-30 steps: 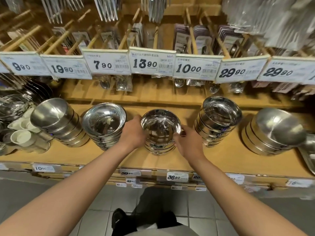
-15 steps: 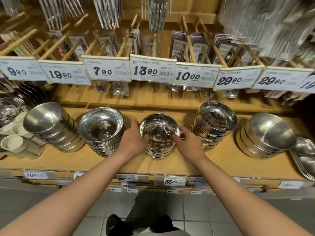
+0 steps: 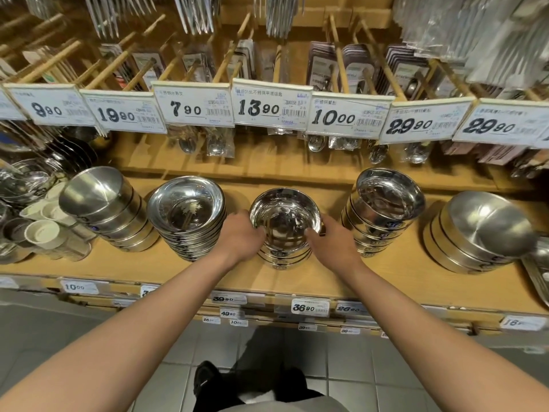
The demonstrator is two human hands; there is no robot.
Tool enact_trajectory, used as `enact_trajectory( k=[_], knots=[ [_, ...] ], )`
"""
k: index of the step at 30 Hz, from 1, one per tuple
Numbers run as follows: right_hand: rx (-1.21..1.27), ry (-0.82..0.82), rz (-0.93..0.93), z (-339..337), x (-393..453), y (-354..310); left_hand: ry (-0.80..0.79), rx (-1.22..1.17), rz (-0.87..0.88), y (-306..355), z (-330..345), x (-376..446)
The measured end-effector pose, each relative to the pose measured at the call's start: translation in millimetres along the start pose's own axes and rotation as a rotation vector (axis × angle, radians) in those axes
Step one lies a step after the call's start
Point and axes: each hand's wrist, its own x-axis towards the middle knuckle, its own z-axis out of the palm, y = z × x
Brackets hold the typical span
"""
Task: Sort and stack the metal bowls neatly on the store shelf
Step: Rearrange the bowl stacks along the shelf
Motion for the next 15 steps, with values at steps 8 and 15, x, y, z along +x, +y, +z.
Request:
enact_trajectory(
  k=[8, 15],
  knots=[
    [-0.038, 0.034, -0.039, 2, -1, 1, 0.021, -0.027, 0.012, 3, -5, -5],
    [0.209, -0.032, 0.045, 0, -9, 3, -0.074, -0.339, -0.085, -7, -11, -7]
  ],
)
